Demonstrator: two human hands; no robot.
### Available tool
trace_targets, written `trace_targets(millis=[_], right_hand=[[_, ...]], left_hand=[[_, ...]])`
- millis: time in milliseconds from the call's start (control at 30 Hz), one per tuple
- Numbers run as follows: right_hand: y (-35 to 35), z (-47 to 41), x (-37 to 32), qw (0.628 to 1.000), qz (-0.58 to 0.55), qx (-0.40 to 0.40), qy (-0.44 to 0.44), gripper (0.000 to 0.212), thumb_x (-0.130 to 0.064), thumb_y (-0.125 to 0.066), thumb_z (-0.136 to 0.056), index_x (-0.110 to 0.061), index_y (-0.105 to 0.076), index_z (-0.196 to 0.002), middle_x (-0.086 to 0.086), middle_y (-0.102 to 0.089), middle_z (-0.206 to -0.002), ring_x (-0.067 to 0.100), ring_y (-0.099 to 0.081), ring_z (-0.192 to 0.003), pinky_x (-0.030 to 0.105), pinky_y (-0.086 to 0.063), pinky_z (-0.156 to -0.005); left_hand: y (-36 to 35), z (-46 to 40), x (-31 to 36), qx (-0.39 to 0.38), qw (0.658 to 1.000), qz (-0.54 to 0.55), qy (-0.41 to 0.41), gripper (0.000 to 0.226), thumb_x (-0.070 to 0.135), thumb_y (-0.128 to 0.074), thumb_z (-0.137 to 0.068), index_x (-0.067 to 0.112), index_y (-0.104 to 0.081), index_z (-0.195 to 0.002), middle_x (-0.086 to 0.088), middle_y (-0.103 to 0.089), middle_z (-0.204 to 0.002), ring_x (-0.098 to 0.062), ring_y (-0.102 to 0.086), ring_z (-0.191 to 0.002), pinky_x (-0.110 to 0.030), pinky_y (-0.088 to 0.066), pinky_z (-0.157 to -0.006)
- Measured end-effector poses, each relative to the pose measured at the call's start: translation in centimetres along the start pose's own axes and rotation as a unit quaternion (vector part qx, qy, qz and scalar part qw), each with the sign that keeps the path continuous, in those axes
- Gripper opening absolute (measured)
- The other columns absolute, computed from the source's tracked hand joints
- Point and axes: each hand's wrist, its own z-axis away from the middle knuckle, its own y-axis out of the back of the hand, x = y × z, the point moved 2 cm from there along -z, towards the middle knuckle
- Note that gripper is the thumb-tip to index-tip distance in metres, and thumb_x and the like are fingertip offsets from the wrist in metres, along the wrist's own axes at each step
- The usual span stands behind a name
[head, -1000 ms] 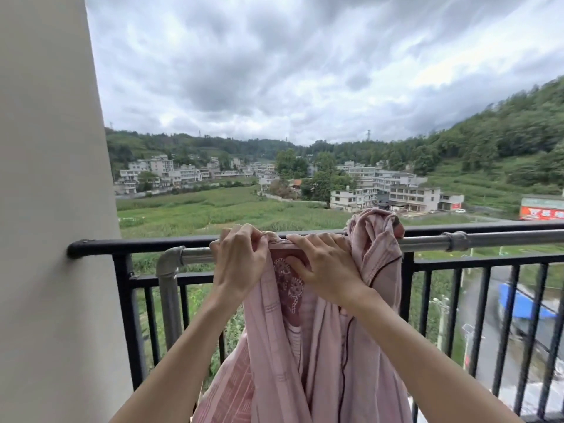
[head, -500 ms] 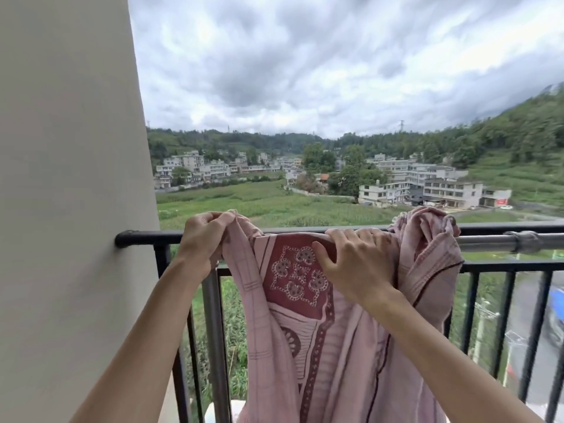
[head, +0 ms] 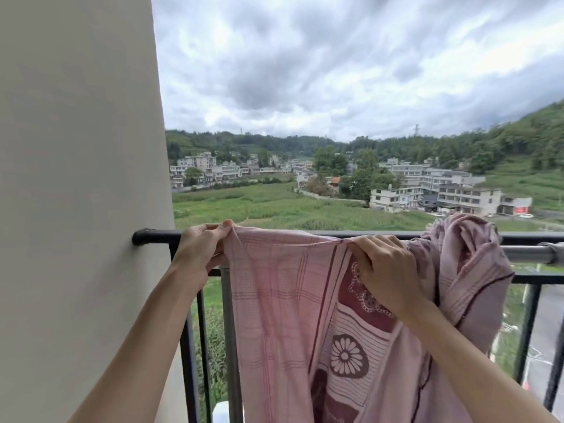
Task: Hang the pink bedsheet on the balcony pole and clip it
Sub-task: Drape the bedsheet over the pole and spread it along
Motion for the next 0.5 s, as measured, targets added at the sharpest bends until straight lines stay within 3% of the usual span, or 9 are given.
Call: trace_targets(millis=[133, 233, 300, 367, 433, 500], right_hand=[[0.6, -0.1, 0.7, 0.999, 0.021, -0.001, -0.024, 0.037, -0.029, -0.041, -0.09, -0.01, -0.068, -0.073, 0.001, -0.071, -0.069, 0.022, -0.068, -0.062, 0.03, -0.052, -0.067], [1.1, 0.0, 1.1, 0.999, 0.025, -0.018, -0.037, 0.036, -0.03, -0.041, -0.09, -0.012, -0.068, -0.073, 0.001, -0.072, -0.071, 0.022, -0.068, -0.065, 0.03, -0.051, -0.07], [1.2, 0.2, 1.0, 0.999, 0.024, -0.034, -0.034, 0.035, -0.032, -0.04, -0.091, -0.015, -0.068, -0.078, -0.001, -0.072, -0.075, 0.021, -0.068, -0.07, 0.031, -0.05, -0.074], [1.4, 0.5, 0.7, 0.998, 0.008, -0.061, -0.032, 0.035, -0.035, -0.04, -0.091, -0.018, -0.07, -0.09, -0.003, -0.073, -0.085, 0.019, -0.067, -0.081, 0.032, -0.048, -0.081], [1.8, 0.6, 0.5, 0.993, -0.049, -0.087, -0.056, 0.032, -0.035, -0.043, -0.093, -0.019, -0.068, -0.104, -0.005, -0.071, -0.1, 0.015, -0.064, -0.095, 0.026, -0.042, -0.091], [3.2, 1.0, 0.1, 0.983, -0.128, -0.083, -0.105, 0.027, -0.023, -0.052, -0.093, -0.018, -0.063, -0.116, -0.009, -0.065, -0.112, 0.004, -0.055, -0.105, 0.009, -0.034, -0.094]], left_hand=[[0.5, -0.6, -0.4, 0.055, 0.995, -0.073, -0.026, 0.012, 0.024, -0.066, -0.084, 0.012, -0.061, -0.083, -0.004, -0.058, -0.083, -0.022, -0.056, -0.083, -0.039, -0.052, -0.075], [0.2, 0.5, -0.6, 0.077, 0.979, -0.176, -0.071, 0.022, 0.027, -0.07, -0.08, 0.01, -0.057, -0.086, 0.0, -0.054, -0.079, -0.019, -0.052, -0.08, -0.025, -0.043, -0.064], [-0.2, 1.7, -0.6, 0.137, 0.947, -0.259, -0.131, 0.027, 0.024, -0.07, -0.08, 0.01, -0.051, -0.092, -0.001, -0.05, -0.081, -0.023, -0.052, -0.084, -0.025, -0.041, -0.066], [-1.2, 3.1, -0.4, 0.191, 0.891, -0.348, -0.219, 0.023, 0.02, -0.065, -0.083, 0.01, -0.05, -0.098, -0.006, -0.05, -0.094, -0.029, -0.05, -0.099, -0.038, -0.042, -0.086], [-3.5, 4.6, -0.6, 0.166, 0.85, -0.403, -0.296, 0.018, 0.018, -0.058, -0.087, 0.012, -0.055, -0.104, -0.007, -0.052, -0.108, -0.026, -0.045, -0.11, -0.044, -0.033, -0.099], [-6.6, 6.1, -1.3, 0.089, 0.827, -0.417, -0.366, 0.018, 0.017, -0.054, -0.089, 0.015, -0.059, -0.106, -0.002, -0.056, -0.112, -0.019, -0.045, -0.113, -0.035, -0.027, -0.102]])
